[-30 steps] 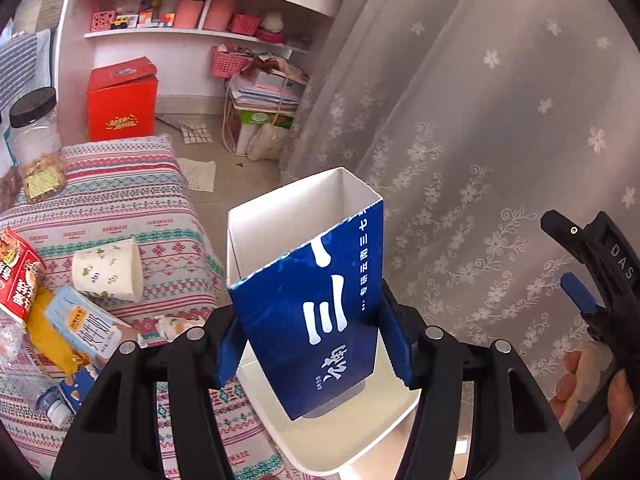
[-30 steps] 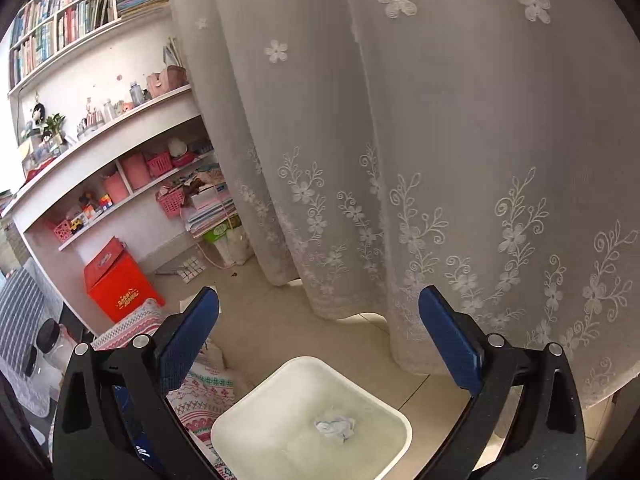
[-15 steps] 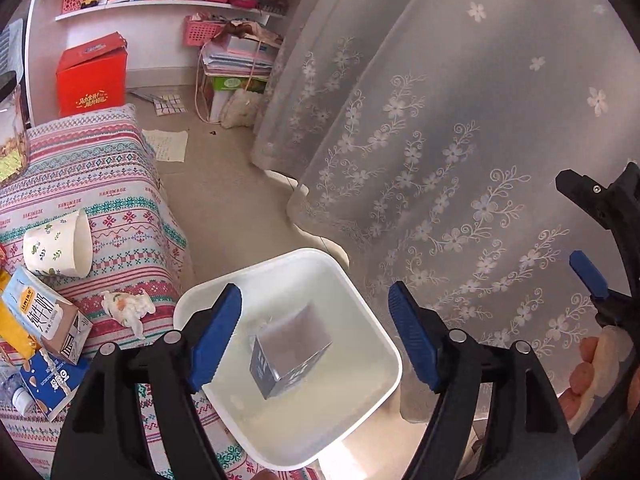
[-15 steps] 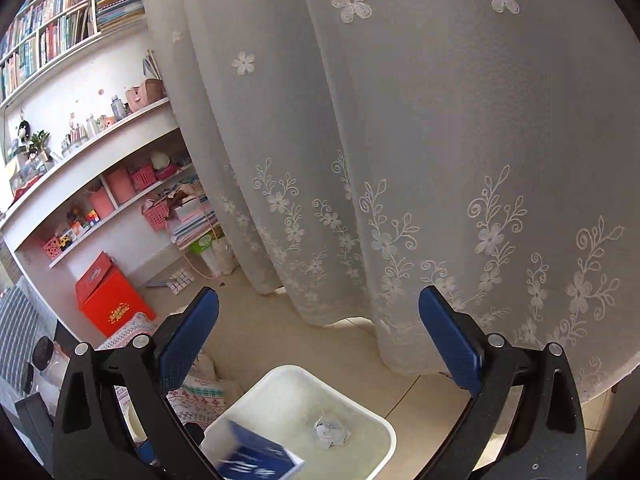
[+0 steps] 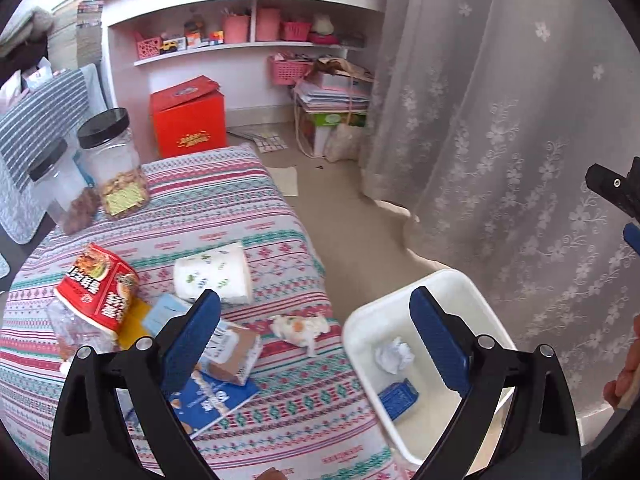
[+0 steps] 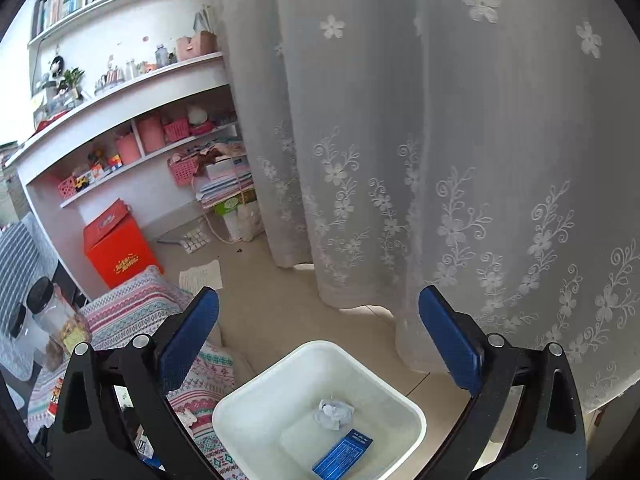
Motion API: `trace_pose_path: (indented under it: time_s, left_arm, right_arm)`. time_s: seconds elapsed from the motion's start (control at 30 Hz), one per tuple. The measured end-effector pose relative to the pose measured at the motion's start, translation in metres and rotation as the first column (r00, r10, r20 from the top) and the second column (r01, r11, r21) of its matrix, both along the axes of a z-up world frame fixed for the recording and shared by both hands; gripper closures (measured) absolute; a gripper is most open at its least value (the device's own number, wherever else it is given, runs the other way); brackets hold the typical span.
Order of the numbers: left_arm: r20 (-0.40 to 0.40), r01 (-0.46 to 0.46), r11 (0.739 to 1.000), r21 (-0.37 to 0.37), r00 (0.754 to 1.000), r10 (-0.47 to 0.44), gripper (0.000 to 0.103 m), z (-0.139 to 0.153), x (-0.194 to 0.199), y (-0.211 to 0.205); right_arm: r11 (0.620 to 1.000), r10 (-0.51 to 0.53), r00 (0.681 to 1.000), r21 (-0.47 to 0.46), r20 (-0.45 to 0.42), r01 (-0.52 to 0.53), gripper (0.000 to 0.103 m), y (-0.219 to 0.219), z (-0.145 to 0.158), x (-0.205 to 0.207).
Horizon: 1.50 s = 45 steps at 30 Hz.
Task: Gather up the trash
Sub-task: 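Carry the blue carton over the white bin and open the left gripper, then grasp the clear plastic bottle with the left gripper and lift it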
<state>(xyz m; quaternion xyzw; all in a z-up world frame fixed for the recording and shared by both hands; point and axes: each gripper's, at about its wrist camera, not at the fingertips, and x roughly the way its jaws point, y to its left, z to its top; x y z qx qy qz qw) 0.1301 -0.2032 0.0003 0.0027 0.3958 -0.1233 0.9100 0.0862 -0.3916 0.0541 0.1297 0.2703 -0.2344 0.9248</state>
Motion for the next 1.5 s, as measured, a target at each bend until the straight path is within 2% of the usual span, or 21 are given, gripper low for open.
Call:
trace_pose_path:
  time_s: [0.2, 0.33, 0.53, 0.63, 0.7, 0.77, 0.8, 0.87, 0.9, 0.93, 1.0, 1.17, 1.27, 1.3, 1.33, 1.4, 1.43, 1.5]
  left_arm:
    - [-0.002, -0.105, 0.993, 0.059, 0.994, 0.105, 0.010, -0.007, 0.008, 0.064]
    - [-0.014, -0.180, 0.982, 0.065, 0.983, 0.181, 0.010, -0.008, 0.011, 0.113]
    - [-0.085, -0.264, 0.964, 0.024, 0.961, 0.265, 0.010, -0.016, 0.016, 0.181]
    - [-0.159, -0.296, 0.955, -0.015, 0.944, 0.290, 0.010, -0.027, 0.019, 0.213]
    - [-0.230, -0.322, 0.944, -0.076, 0.927, 0.297, 0.010, -0.039, 0.022, 0.233]
    - [-0.328, -0.372, 0.911, -0.179, 0.895, 0.302, 0.010, -0.054, 0.024, 0.254]
    - [-0.387, -0.399, 0.884, -0.244, 0.876, 0.289, 0.010, -0.063, 0.025, 0.262]
    - [-0.513, -0.465, 0.808, -0.363, 0.823, 0.243, 0.010, -0.082, 0.027, 0.275]
    - [-0.559, -0.496, 0.775, -0.391, 0.797, 0.228, 0.011, -0.090, 0.028, 0.280]
    - [-0.590, -0.518, 0.755, -0.402, 0.777, 0.219, 0.011, -0.096, 0.028, 0.282]
    - [-0.624, -0.540, 0.736, -0.407, 0.753, 0.208, 0.013, -0.105, 0.028, 0.283]
    - [-0.651, -0.540, 0.703, -0.463, 0.746, 0.145, 0.017, -0.120, 0.033, 0.275]
    - [-0.654, -0.547, 0.697, -0.464, 0.742, 0.146, 0.020, -0.129, 0.038, 0.273]
    - [-0.657, -0.551, 0.691, -0.467, 0.740, 0.146, 0.023, -0.132, 0.040, 0.274]
    - [-0.662, -0.553, 0.687, -0.471, 0.736, 0.140, 0.031, -0.135, 0.041, 0.274]
    - [-0.664, -0.545, 0.696, -0.468, 0.736, 0.130, 0.047, -0.135, 0.041, 0.275]
    - [-0.656, -0.535, 0.697, -0.477, 0.745, 0.123, 0.053, -0.132, 0.038, 0.277]
    - [-0.625, -0.513, 0.713, -0.478, 0.769, 0.134, 0.054, -0.120, 0.033, 0.282]
  right_arm:
    - [0.995, 0.098, 0.995, -0.008, -0.025, -0.098, 0.007, 0.041, -0.002, 0.022]
    - [0.985, 0.171, 0.984, -0.012, -0.045, -0.172, 0.007, 0.071, -0.005, 0.036]
    - [0.965, 0.258, 0.962, -0.023, -0.085, -0.261, 0.007, 0.113, -0.014, 0.053]
    - [0.954, 0.296, 0.949, -0.023, -0.110, -0.300, 0.007, 0.130, -0.019, 0.060]
    - [0.946, 0.316, 0.940, -0.028, -0.126, -0.322, 0.007, 0.140, -0.023, 0.063]
    - [0.940, 0.331, 0.933, -0.035, -0.140, -0.339, 0.007, 0.149, -0.026, 0.065]
    - [0.937, 0.338, 0.930, -0.038, -0.145, -0.346, 0.007, 0.153, -0.027, 0.066]
    - [0.932, 0.352, 0.924, -0.038, -0.152, -0.361, 0.007, 0.159, -0.030, 0.068]
    - [0.930, 0.358, 0.921, -0.035, -0.155, -0.367, 0.007, 0.162, -0.031, 0.069]
    - [0.928, 0.363, 0.919, -0.032, -0.156, -0.372, 0.007, 0.164, -0.032, 0.070]
    - [0.926, 0.369, 0.915, -0.023, -0.161, -0.378, 0.007, 0.167, -0.033, 0.073]
    - [0.921, 0.385, 0.906, 0.007, -0.178, -0.390, 0.007, 0.173, -0.041, 0.081]
    - [0.917, 0.394, 0.899, 0.016, -0.189, -0.399, 0.007, 0.178, -0.045, 0.085]
    - [0.915, 0.398, 0.897, 0.015, -0.193, -0.402, 0.007, 0.181, -0.046, 0.086]
    - [0.914, 0.401, 0.895, 0.015, -0.196, -0.406, 0.007, 0.183, -0.047, 0.086]
    - [0.909, 0.411, 0.889, 0.021, -0.200, -0.416, 0.007, 0.188, -0.049, 0.089]
    - [0.906, 0.420, 0.885, 0.031, -0.202, -0.423, 0.007, 0.191, -0.051, 0.091]
    - [0.896, 0.444, 0.872, 0.068, -0.206, -0.440, 0.007, 0.197, -0.055, 0.096]
